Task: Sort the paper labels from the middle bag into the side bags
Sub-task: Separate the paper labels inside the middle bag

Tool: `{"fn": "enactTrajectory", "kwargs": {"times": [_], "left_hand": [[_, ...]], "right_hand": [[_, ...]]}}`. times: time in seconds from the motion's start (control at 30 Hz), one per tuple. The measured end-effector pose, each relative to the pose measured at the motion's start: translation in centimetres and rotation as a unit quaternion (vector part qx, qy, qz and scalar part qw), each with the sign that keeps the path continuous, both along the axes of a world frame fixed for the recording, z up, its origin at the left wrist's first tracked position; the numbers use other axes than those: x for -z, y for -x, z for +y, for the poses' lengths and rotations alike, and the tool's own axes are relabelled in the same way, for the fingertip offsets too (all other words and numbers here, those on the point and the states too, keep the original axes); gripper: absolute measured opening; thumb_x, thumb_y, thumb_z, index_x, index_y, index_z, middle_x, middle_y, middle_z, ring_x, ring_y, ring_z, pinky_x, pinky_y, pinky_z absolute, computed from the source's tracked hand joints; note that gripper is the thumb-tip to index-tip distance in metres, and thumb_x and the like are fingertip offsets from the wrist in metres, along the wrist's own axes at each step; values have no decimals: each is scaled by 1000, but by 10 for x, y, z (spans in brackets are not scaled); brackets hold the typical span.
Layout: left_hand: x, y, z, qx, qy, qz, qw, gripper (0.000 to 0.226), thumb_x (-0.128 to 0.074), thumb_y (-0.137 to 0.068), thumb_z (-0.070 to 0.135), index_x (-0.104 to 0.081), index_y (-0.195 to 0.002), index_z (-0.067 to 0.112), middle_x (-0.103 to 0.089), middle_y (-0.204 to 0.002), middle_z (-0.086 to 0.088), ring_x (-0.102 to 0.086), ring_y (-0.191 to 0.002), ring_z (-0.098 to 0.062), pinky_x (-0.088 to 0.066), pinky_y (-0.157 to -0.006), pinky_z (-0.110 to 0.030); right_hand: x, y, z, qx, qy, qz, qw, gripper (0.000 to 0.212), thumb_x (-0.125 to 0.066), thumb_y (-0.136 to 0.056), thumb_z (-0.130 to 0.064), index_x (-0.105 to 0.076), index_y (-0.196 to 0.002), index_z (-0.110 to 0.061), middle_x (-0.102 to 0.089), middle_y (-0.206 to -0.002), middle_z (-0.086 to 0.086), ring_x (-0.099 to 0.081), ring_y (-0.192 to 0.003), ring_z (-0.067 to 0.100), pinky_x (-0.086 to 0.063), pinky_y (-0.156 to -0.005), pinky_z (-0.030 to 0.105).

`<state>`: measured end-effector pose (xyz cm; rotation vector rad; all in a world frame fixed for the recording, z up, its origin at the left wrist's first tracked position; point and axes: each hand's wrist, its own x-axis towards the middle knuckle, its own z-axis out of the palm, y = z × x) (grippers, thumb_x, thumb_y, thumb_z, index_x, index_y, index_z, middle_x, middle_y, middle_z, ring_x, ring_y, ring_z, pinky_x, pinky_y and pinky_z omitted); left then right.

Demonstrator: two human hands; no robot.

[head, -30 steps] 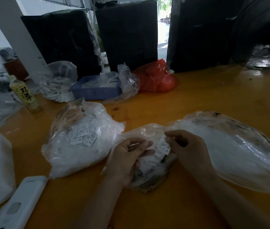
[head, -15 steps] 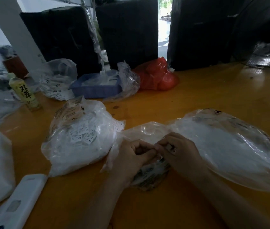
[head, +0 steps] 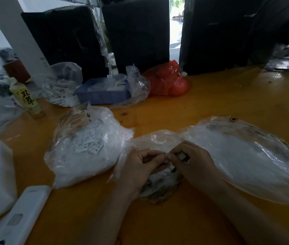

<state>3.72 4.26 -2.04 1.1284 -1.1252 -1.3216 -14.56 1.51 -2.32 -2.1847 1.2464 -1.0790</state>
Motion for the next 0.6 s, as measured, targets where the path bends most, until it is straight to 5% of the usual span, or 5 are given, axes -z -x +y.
{"fn": "enactTrajectory", "kwargs": {"times": [0.2,0.33,0.5,0.6], "left_hand": [[0,-2,1,11,-2,-15,1000,19,-82,-81,36,-84,-97,25,-81,-101,-9,-79,-98,-23,-62,-83,-26],[-4,0,2,-25,-4,-45,999,25,-82,-75,50,-83,-94,34,-81,-98,2,-77,-93,-11,-58,-70,-20],[-5,1,-2,-66,-66,83,992,42,-88,-57,47,-86,-93,26,-75,-81,11,-63,-67,-2,-51,-62,-21],[-6,2,-1,-55,-62,78,994,33,-86,-59,45,-86,-86,27,-75,-81,7,-64,-71,-2,-51,-64,-20]], "right_hand": [[-1,1,1,3,-10,-5,1000,5,-66,-93,-32,-66,-91,-27,-58,-91,-18,-59,-84,-1,-47,-68,9],[-5,0,0,10,-15,-25,1000,31,-44,-93,-58,-62,-86,-33,-57,-85,-18,-57,-84,-3,-43,-68,8],[0,-4,2,-38,-70,20,997,46,-43,-81,-82,-63,-99,-46,-59,-101,-26,-58,-94,-8,-52,-75,11],[0,-9,5,-33,-49,12,998,8,-58,-91,-54,-61,-87,-47,-60,-96,-27,-59,-89,-5,-50,-69,12]]}}
